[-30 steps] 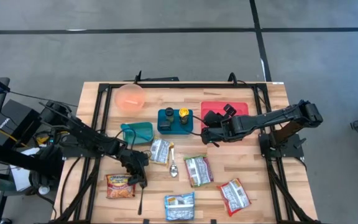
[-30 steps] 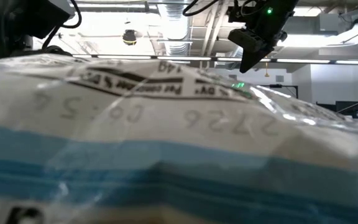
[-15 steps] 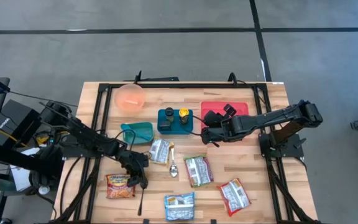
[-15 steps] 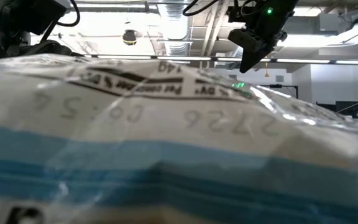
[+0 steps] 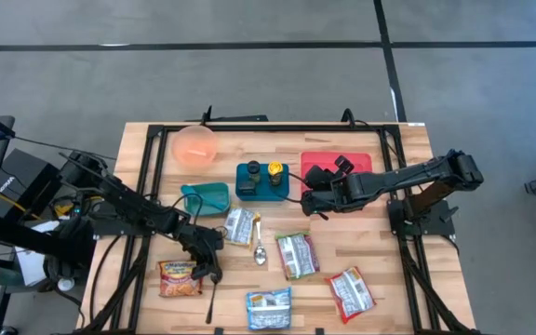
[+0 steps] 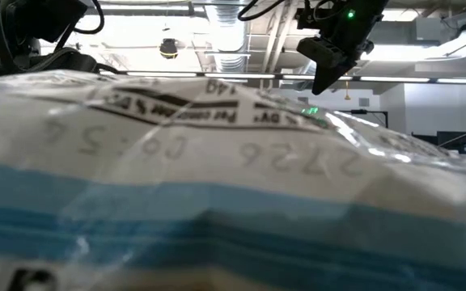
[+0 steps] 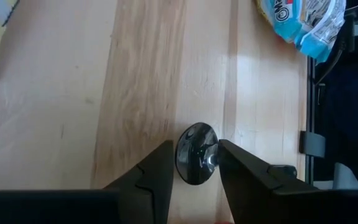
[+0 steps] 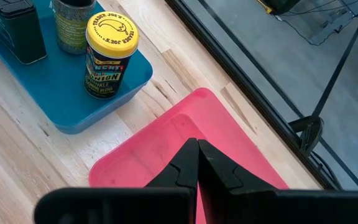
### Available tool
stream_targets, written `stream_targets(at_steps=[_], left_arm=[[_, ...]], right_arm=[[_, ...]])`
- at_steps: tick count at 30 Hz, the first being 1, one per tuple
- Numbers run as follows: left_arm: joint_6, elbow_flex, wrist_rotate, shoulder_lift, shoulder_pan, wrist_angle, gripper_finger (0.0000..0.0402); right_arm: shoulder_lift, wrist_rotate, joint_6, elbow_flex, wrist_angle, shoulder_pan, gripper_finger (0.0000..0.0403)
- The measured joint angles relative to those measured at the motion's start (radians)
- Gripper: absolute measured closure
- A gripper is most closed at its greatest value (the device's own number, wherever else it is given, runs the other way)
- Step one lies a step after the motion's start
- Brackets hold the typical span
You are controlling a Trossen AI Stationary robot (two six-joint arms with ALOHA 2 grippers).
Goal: Pick & Place Food Item
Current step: Put the black spoon into the green bin
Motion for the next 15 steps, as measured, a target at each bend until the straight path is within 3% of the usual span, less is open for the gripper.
stream_targets(at_steps=[15], left_arm=[[0.0,0.0,-0.02,0.0,0.0,-0.002,0.0283]], right_arm=[[0.0,0.0,0.0,0.0,0.001,0.0,0.0403]])
